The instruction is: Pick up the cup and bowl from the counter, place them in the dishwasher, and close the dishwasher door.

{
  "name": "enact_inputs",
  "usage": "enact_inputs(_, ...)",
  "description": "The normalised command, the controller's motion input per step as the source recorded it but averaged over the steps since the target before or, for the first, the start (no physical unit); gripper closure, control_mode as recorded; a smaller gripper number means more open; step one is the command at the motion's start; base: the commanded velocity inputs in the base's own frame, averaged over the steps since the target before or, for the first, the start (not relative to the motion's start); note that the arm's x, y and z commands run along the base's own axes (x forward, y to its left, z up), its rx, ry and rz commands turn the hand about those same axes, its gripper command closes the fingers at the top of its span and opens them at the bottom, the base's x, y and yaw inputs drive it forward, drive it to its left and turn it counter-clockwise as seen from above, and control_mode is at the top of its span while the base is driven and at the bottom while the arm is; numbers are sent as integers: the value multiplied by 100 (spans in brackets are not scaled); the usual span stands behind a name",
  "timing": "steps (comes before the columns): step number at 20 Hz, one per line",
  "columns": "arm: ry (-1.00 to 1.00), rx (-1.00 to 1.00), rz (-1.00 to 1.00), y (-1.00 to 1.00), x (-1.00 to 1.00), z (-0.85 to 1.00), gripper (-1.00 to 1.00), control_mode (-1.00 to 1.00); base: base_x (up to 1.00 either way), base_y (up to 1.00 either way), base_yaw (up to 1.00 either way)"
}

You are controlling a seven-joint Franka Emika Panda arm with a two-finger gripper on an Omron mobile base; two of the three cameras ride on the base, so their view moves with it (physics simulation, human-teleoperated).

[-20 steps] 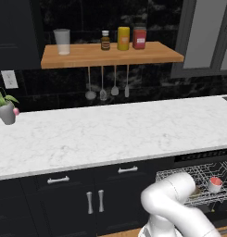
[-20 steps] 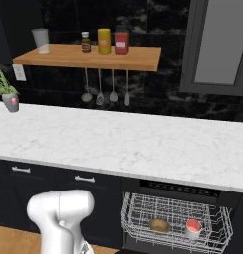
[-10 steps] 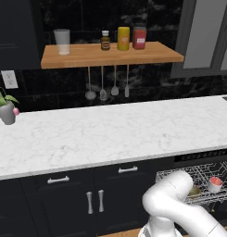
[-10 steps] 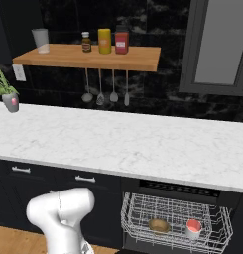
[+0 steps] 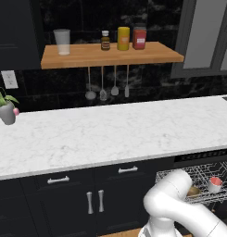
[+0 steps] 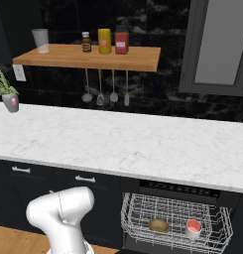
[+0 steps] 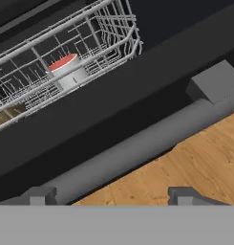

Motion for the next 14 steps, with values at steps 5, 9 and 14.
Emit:
enact_inputs(5, -8, 10, 7, 1, -45, -19, -100, -100, 0, 0, 0)
enact_inputs(9, -22, 16, 7, 40, 0, -8, -100, -100, 0, 0, 0)
enact_inputs(14, -23, 30, 17, 33, -21, -10, -100, -100, 0, 0, 0)
